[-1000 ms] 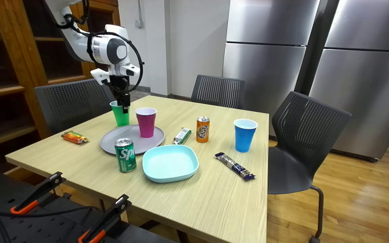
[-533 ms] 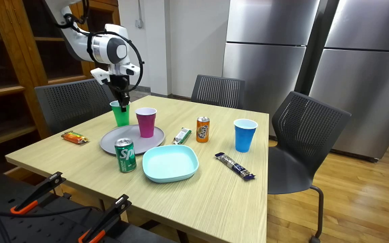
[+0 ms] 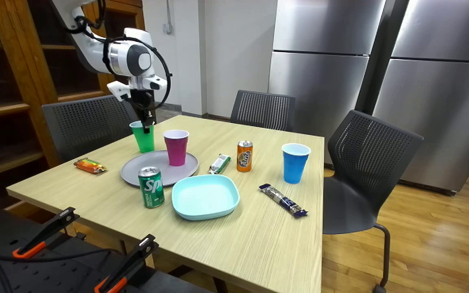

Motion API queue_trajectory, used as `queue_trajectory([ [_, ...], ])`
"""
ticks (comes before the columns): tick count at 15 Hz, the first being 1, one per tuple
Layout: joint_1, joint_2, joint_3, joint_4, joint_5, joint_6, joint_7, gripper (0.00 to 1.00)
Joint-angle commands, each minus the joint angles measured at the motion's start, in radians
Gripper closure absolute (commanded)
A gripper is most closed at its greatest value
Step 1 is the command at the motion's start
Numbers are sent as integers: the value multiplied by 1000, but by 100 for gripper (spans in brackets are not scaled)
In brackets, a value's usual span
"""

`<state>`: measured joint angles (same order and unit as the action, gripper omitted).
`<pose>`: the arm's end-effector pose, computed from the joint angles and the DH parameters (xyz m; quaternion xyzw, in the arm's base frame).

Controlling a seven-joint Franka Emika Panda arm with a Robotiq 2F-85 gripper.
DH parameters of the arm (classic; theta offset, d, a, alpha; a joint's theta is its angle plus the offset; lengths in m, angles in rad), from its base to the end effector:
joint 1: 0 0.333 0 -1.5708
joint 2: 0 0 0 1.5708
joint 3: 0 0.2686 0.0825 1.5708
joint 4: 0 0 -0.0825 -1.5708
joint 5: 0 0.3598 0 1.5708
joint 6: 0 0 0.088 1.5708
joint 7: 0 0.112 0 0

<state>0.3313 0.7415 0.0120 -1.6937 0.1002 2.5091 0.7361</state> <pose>0.5979 0.2127 0.1500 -0.9707 0.2349 -0.0136 0.0490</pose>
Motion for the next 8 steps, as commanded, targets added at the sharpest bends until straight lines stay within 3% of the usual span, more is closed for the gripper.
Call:
queue_trajectory([
  [1,4,-8,10,7,3,7,-6,99],
  [8,-20,-99,30,-71,18,19,-42,99],
])
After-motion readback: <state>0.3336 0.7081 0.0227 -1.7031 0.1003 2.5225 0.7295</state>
